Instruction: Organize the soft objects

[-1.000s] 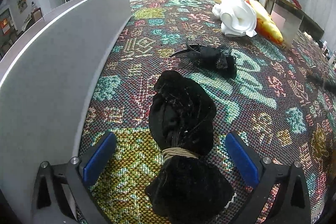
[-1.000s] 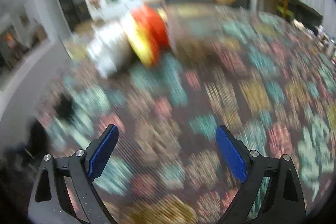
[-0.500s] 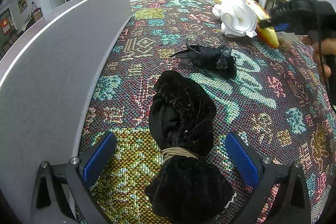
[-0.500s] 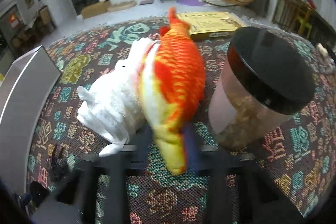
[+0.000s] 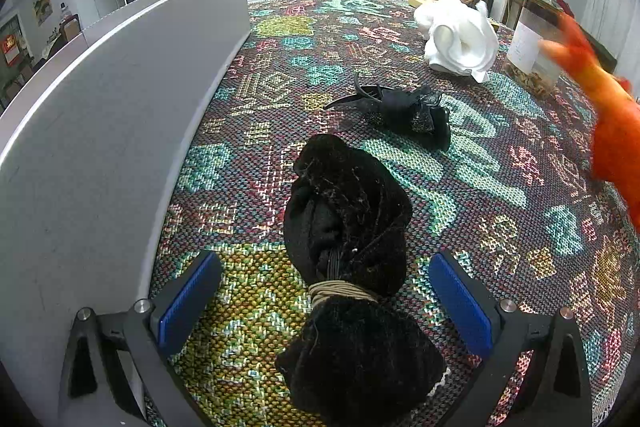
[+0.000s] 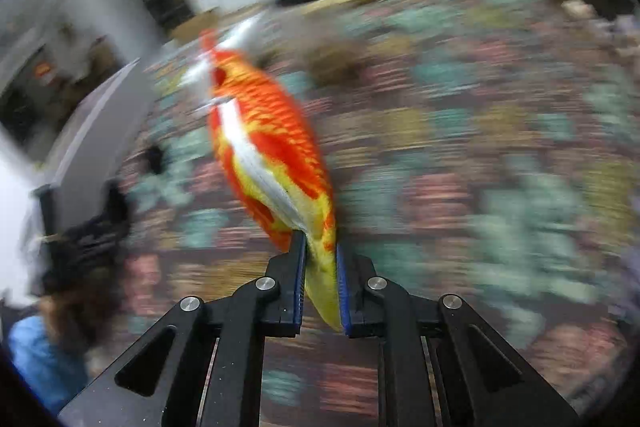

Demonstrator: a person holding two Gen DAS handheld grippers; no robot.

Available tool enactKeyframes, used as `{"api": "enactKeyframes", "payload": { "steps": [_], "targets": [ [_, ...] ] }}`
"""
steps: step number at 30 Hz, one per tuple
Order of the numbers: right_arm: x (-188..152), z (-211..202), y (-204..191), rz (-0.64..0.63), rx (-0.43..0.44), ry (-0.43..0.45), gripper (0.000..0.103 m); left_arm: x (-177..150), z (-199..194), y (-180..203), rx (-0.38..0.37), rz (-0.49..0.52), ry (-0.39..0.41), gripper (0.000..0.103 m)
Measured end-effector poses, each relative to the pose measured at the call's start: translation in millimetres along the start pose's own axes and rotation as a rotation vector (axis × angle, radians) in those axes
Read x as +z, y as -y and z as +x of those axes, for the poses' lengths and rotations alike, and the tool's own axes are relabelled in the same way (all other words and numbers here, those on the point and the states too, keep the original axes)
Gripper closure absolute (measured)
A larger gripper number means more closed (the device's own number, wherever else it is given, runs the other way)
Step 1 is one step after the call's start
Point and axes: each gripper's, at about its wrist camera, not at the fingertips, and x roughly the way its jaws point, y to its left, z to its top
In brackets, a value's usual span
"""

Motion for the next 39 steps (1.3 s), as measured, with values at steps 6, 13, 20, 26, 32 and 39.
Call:
{"api": "enactKeyframes", "payload": {
  "steps": [6, 13, 20, 26, 32, 39],
  "targets": [
    [16.0, -10.6, 98.7, 0.366, -0.163, 0.207, 0.079, -0.1, -0.1, -0.3, -0.001, 0.000, 0.000, 0.000],
    [21.1, -25.1, 120.2, 0.385, -0.154, 0.282, 0.019, -0.2, -0.1, -0.4, -0.001, 0.000, 0.001, 0.000],
    [37.9, 57.3, 67.3, -0.169, -0.310, -0.052, 0.024, -0.2, 0.0, -0.5, -0.001, 0.001, 0.001, 0.000],
    [87.9, 65.2, 86.8, 0.019, -0.305, 0.083, 0.070, -0.1, 0.2, -0.3, -0.001, 0.001, 0.001, 0.000],
    [138.3, 105.7, 62.3, 0.085, -0.361, 0.157, 0.030, 0.0, 0.1, -0.4, -0.001, 0.001, 0.002, 0.000],
    [125.3, 107.7, 23.0, 0.047, -0.325, 0.134, 0.021, 0.0, -0.1, -0.5, -0.001, 0.001, 0.002, 0.000]
  ]
}}
